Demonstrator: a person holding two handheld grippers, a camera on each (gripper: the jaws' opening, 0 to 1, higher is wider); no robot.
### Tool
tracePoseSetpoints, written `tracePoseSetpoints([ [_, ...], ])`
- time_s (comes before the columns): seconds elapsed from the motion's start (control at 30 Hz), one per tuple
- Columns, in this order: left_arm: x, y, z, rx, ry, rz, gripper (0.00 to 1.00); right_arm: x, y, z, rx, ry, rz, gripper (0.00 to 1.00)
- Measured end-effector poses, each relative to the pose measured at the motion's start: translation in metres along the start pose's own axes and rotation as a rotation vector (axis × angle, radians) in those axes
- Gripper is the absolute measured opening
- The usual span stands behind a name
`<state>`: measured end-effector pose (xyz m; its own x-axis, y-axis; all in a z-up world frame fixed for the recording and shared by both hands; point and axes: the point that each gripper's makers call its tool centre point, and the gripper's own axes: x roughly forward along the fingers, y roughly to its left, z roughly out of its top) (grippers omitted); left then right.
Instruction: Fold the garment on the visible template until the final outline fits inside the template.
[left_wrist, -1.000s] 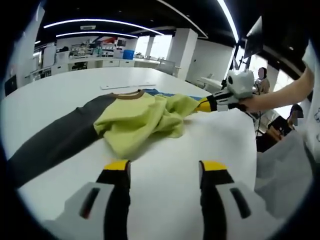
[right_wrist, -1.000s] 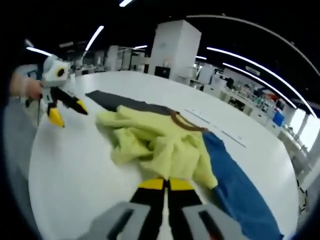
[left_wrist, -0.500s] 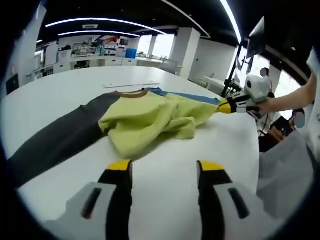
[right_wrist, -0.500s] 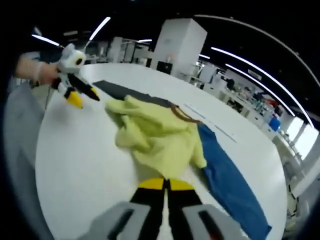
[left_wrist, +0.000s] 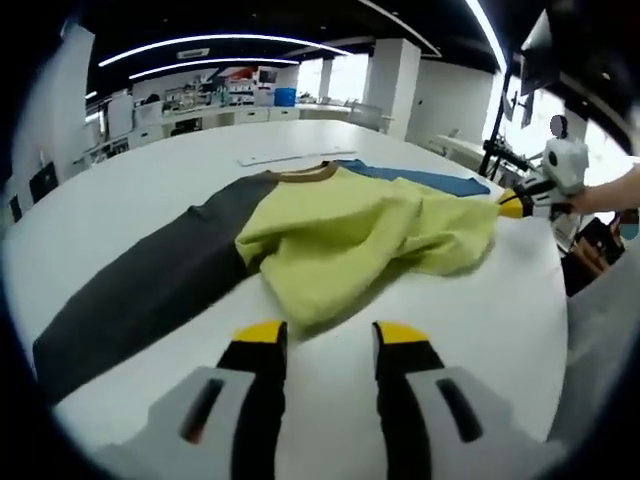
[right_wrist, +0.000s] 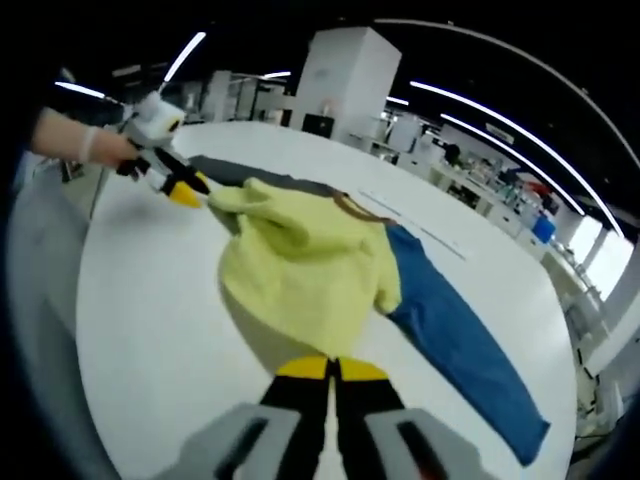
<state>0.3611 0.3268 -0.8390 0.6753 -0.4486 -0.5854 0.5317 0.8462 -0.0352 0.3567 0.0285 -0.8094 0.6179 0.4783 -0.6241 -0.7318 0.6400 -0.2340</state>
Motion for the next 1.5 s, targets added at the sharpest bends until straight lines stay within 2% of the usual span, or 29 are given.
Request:
tracePoseSetpoints([
  [0.17,0.005,-0.002,0.003,-0.005,-0.009,0.003,0.24,0.0,0.001,0.0,0.009,0.001,0.0,0.0],
  [0.23,0.006,0.001,0.004,0.001,-0.015,0.016,0.25,0.001,0.0,-0.001,0.018,0.002,0.0,0.0],
  [0.27,0.006,0.004,0.005,0.039,-0.013,0.035,0.26,0.001,0.0,0.0,0.019,0.001,0.0,0.0],
  [0.33,0.005,0.005,0.006,0.059,-0.014,0.046,0.26,0.001,0.0,-0.001,0.021,0.001,-0.001,0.0],
  [0.43,0.006,0.003,0.007,0.055,-0.02,0.042,0.2,0.002,-0.001,-0.001,0.021,0.002,-0.002,0.0],
  [0.53,0.005,0.008,0.009,0.06,-0.027,0.051,0.05,0.002,-0.001,-0.002,0.022,0.005,-0.003,0.0],
  [0.57,0.004,0.007,0.013,0.037,-0.051,0.039,0.01,0.002,-0.001,-0.002,0.024,0.005,-0.002,0.0],
  [0.7,0.0,0.008,0.019,0.019,-0.061,0.023,0.0,0.001,-0.001,-0.001,0.023,0.003,-0.004,0.0],
  [0.87,-0.015,0.004,0.057,-0.041,-0.13,-0.029,0.0,0.001,-0.003,-0.001,0.025,0.001,-0.01,0.0],
  [1.0,-0.021,0.003,0.089,-0.035,-0.164,-0.049,0.0,0.001,-0.005,-0.002,0.026,0.002,-0.013,0.0],
  [1.07,-0.019,0.009,0.106,-0.037,-0.186,-0.057,0.0,0.0,-0.007,-0.002,0.027,0.002,-0.017,0.0],
  [1.23,-0.015,0.016,0.126,-0.035,-0.195,-0.056,0.0,-0.002,-0.01,-0.003,0.031,0.004,-0.026,0.0],
  [1.3,-0.01,0.025,0.132,-0.046,-0.203,-0.057,0.0,-0.003,-0.011,-0.005,0.033,0.008,-0.029,0.0],
  [1.5,0.008,0.036,0.144,-0.077,-0.206,-0.064,0.0,-0.006,-0.017,-0.013,0.046,0.018,-0.044,0.0],
])
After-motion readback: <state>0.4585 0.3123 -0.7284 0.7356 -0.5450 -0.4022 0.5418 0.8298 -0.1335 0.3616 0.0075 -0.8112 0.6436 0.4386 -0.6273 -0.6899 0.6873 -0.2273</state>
